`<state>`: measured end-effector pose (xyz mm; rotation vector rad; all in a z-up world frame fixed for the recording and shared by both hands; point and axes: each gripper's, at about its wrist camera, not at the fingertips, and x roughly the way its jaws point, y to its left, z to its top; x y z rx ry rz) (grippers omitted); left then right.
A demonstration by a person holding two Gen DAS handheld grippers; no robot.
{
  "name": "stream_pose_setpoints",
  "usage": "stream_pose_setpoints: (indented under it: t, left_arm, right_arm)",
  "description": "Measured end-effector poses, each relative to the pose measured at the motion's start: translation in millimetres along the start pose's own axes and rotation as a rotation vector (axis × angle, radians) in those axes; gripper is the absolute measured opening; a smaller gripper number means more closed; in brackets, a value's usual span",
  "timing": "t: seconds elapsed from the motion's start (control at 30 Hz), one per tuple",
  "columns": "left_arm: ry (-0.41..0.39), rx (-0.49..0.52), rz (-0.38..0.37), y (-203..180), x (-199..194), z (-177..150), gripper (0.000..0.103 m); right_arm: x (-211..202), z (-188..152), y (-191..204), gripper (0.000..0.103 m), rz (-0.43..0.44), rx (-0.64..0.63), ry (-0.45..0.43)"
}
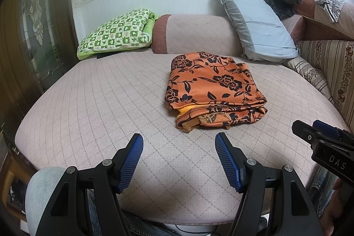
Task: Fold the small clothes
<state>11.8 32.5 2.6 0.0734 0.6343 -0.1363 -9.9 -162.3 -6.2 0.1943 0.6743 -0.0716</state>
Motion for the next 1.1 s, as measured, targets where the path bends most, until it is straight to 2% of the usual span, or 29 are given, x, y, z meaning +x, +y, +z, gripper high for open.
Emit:
stream_pose_setpoints:
  t: [0.93, 1.1]
  left_arm:
    - [0.007, 0.013, -0.021, 0, 9, 3, 0.068]
    - [0.008, 0.011, -0.053, 2, 12, 6, 0.067]
  right_arm:
    - [6, -1, 1, 0.067, 0.0, 0.0, 0.012]
    - [5, -1, -1, 0.068, 0.002, 0.008, 0.007]
